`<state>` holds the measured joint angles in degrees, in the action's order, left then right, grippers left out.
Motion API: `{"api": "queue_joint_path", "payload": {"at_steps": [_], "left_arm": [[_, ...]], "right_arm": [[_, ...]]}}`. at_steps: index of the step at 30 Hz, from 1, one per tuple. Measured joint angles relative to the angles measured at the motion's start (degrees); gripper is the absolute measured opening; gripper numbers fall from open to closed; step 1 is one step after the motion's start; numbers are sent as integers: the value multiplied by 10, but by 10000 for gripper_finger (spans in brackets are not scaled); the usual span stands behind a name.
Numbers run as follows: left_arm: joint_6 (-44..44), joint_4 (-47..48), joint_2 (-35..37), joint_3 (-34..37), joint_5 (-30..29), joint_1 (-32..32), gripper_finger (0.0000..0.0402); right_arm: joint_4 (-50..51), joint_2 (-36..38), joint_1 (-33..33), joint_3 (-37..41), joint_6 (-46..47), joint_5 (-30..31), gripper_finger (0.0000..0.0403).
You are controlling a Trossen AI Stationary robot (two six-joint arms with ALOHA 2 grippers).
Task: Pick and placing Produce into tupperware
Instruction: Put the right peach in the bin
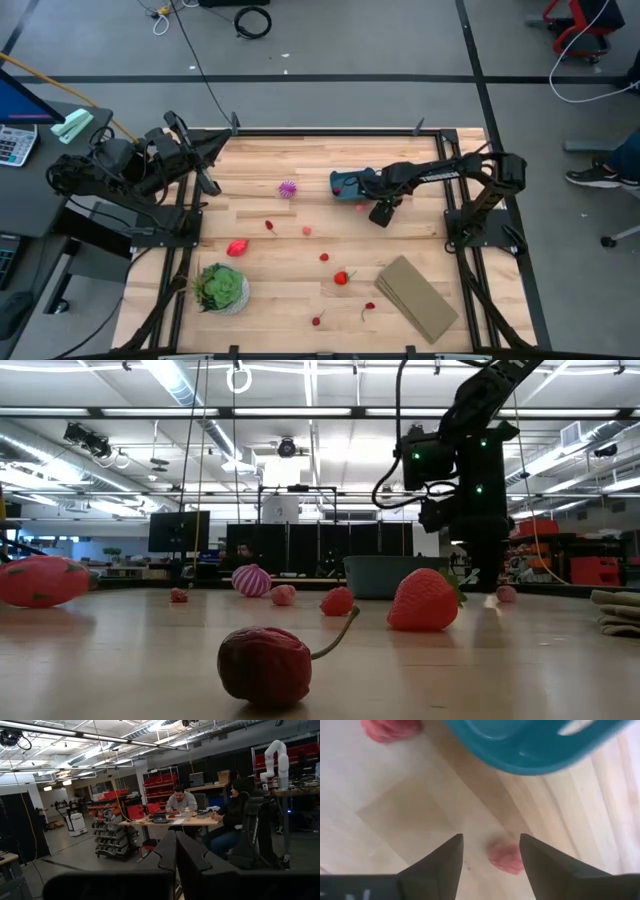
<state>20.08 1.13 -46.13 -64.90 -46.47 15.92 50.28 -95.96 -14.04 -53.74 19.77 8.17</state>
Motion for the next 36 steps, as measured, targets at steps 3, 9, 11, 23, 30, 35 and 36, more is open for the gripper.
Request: {"api": "queue_joint_path", "payload": {"at_steps": [3,9,11,23,30,35,36], "left_arm": [[0,0,0,0,0,0,17],[0,0,0,0,0,0,22],[0,0,0,0,0,0,18],[0,0,0,0,0,0,21],[0,0,0,0,0,0,20],[0,0,0,0,0,0,11],[0,0,0,0,0,0,10]], "right_arm": [[7,0,-9,0,-7,0,220],[8,0,-28,0,-3,-1,231],[10,0,-29,1,-3,1,231],[-12,5,-28,63,23,-9,229],[-38,3,-28,56,25,-17,228],[-40,2,-28,56,37,-27,205],[-40,2,-28,56,42,-31,196]]}}
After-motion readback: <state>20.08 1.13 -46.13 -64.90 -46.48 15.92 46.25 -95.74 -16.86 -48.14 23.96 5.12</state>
